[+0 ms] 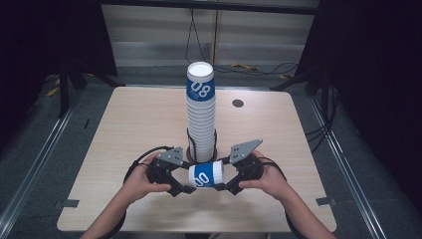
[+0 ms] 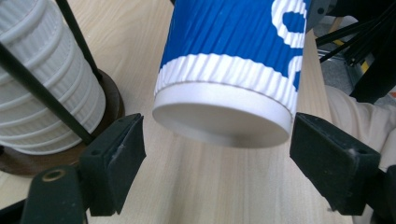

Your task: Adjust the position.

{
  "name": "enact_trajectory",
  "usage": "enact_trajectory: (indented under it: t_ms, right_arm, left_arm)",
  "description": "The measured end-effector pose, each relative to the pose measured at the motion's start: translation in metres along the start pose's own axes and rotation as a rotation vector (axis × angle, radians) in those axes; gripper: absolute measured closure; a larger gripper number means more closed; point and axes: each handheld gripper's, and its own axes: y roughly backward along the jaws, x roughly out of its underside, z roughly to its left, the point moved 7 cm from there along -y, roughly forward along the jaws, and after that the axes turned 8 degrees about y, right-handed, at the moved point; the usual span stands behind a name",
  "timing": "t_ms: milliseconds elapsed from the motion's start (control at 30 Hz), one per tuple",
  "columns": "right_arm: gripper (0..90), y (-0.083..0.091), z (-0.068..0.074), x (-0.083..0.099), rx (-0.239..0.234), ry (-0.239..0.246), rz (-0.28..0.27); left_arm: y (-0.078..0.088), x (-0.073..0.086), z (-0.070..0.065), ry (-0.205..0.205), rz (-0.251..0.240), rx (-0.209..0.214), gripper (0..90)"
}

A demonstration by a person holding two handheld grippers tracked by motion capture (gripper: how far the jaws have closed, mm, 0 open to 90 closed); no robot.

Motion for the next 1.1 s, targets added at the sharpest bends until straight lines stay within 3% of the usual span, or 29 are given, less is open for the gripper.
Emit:
enact_trajectory:
  t_ms: [567, 1100]
  right_arm:
    - [17.0, 0.005, -0.007, 0.001, 0.001, 0.019, 0.135]
    - [16.8, 0.006, -0.006, -0.001, -0.020, 0.047, 0.254]
  left_arm:
    - [0.006, 0.009, 0.007, 0.028, 0.002, -0.039, 17.4]
    - [0.005, 0.013, 0.008, 0.044, 0.007, -0.041, 17.4]
